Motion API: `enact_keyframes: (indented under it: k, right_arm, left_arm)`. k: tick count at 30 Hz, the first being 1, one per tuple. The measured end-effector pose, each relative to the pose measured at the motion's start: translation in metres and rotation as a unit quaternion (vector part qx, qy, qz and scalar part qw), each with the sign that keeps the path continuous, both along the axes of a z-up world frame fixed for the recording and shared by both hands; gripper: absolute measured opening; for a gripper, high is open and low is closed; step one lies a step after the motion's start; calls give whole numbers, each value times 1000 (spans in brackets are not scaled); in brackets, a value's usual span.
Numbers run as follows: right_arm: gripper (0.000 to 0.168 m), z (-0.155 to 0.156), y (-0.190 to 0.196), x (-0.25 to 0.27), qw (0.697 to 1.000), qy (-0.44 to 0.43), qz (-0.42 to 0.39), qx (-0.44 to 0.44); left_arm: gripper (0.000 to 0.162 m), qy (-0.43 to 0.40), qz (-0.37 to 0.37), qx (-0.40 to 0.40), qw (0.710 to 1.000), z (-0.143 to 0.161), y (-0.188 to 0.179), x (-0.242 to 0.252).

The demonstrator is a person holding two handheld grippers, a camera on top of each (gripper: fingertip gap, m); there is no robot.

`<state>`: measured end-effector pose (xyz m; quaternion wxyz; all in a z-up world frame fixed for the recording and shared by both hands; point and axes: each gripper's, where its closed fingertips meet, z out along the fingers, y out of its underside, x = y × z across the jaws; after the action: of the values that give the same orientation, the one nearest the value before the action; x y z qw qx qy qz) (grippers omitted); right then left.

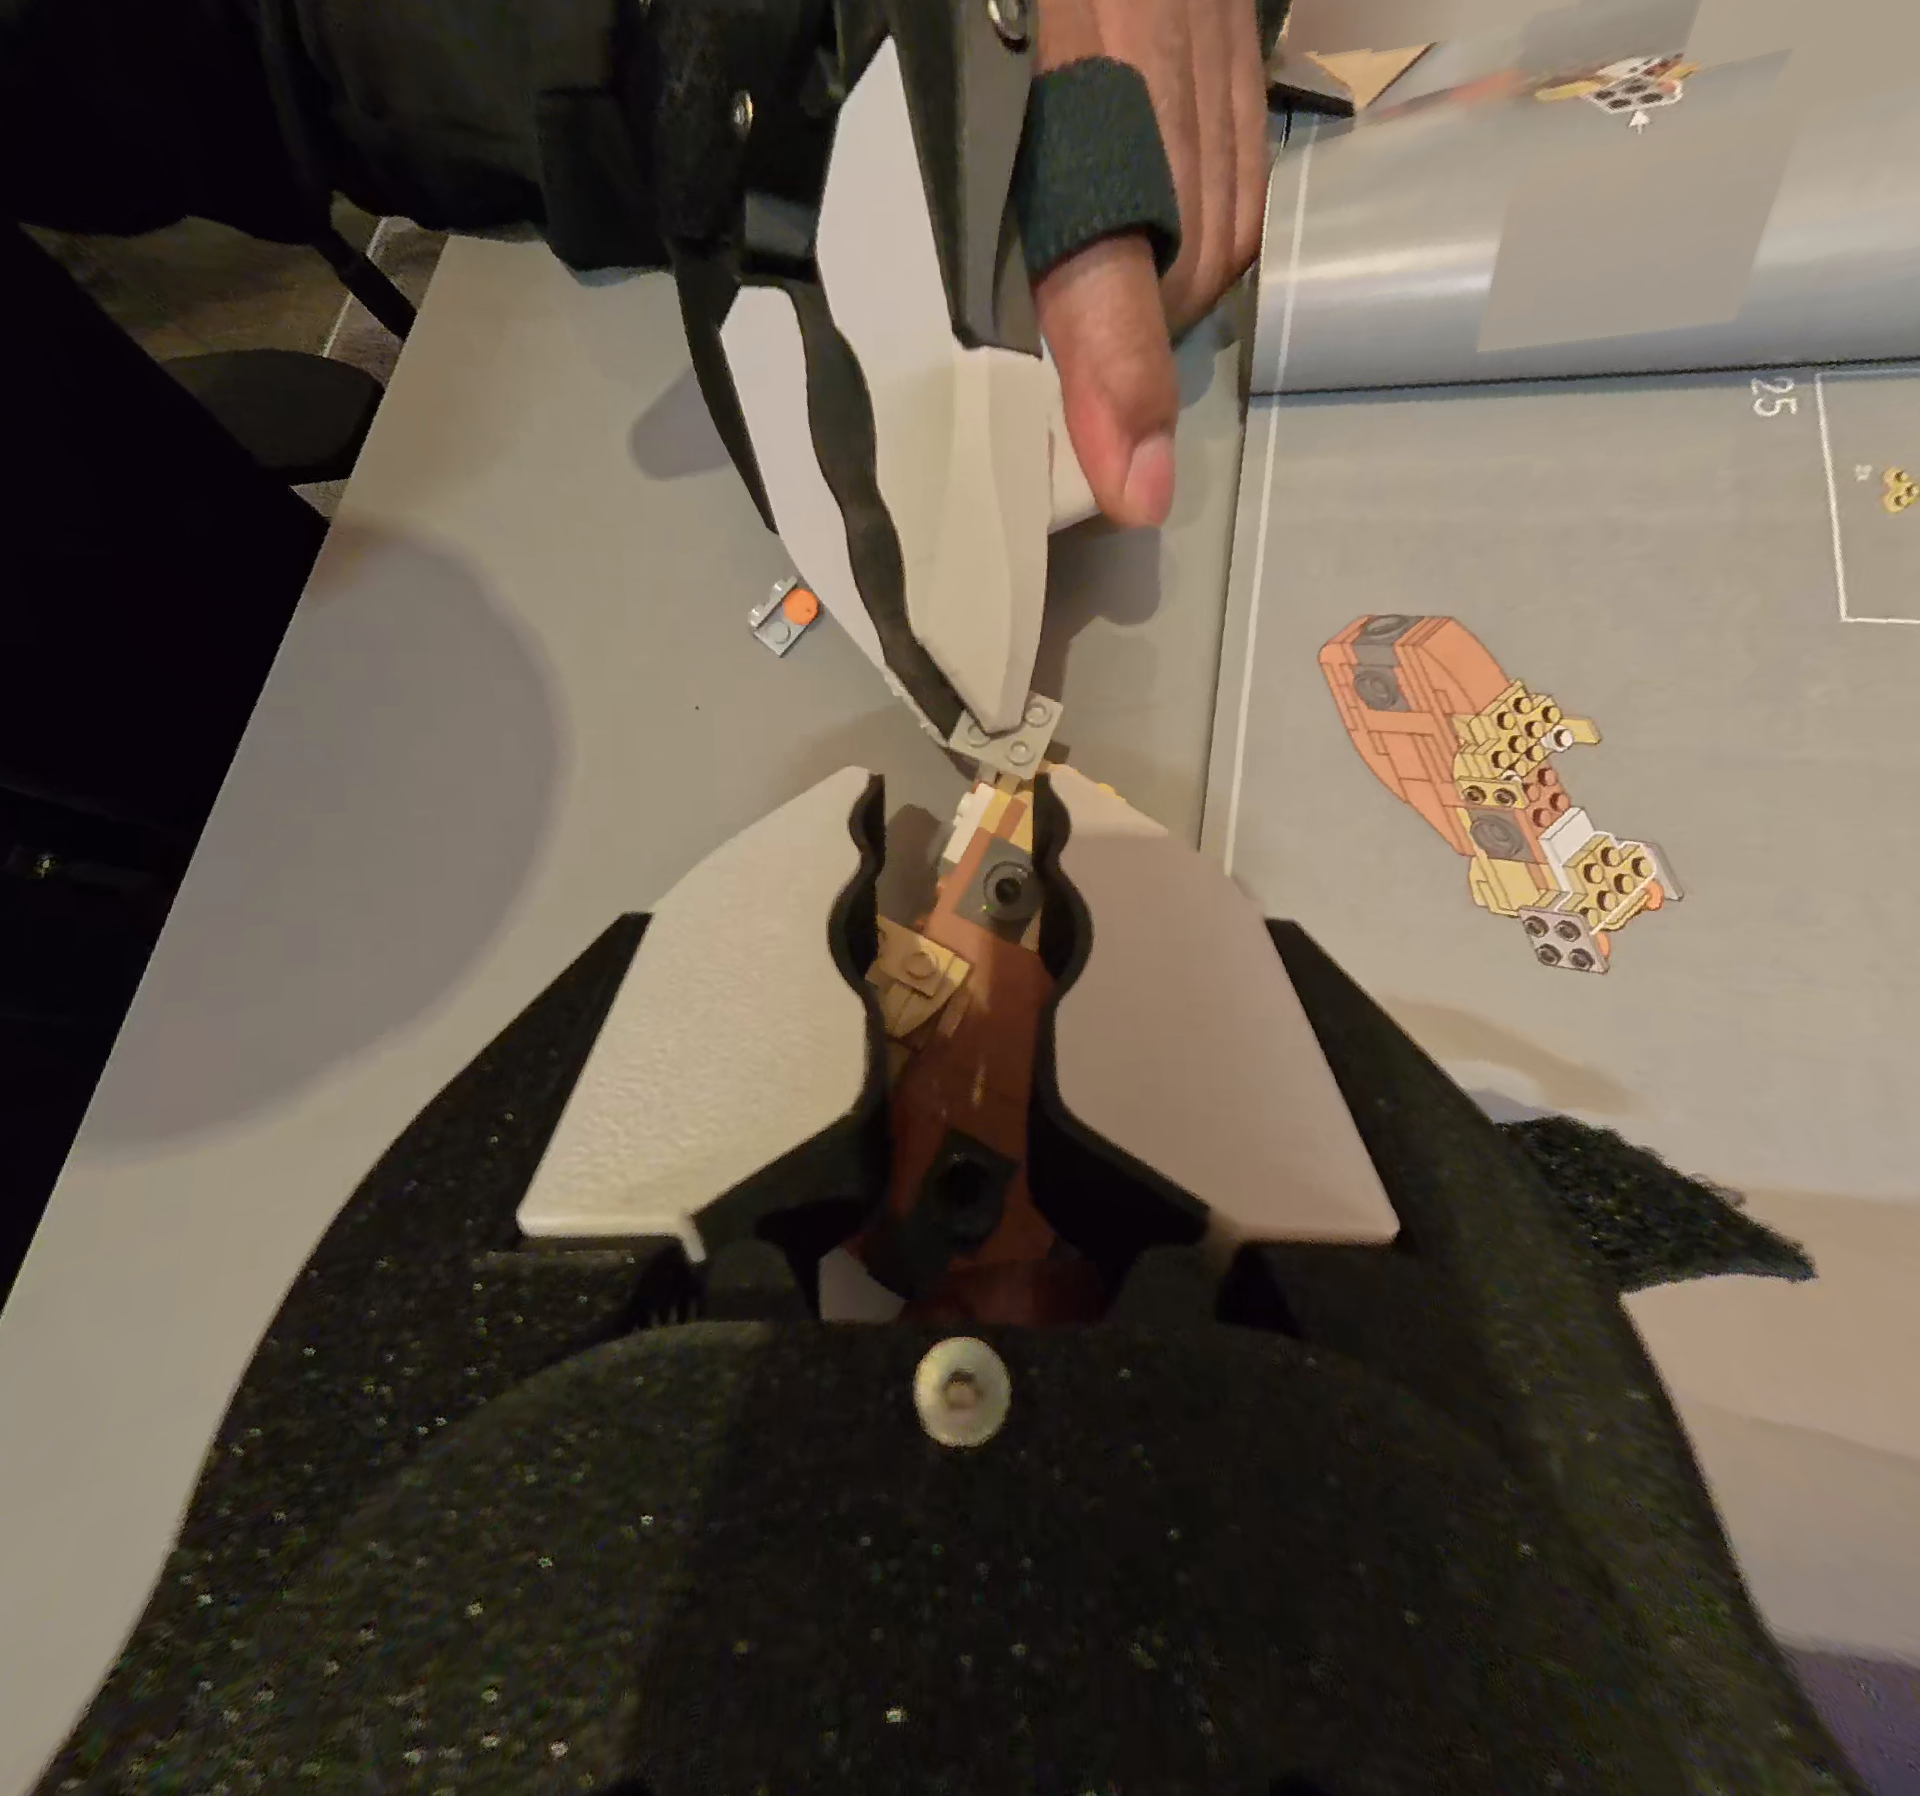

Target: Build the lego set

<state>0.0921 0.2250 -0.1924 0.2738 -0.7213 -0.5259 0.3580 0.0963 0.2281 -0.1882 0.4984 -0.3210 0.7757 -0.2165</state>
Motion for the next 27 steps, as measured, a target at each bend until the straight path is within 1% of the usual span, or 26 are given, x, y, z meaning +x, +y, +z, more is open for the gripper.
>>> enact_keyframes:
  k: [12, 24, 27]
  right_arm:
    - [27, 0, -5, 1, 999, 25, 4, -19]
    - [28, 0, -6, 1, 999, 34, 7, -27]
    - [28, 0, -7, 1, 999, 34, 9, -24]
  left_arm:
    - [5, -12, -6, 7, 1000, 0, -3, 2]
    - [5, -1, 11, 64, 998, 0, -3, 2]
    - [6, -4, 9, 66, 998, 0, -3, 2]
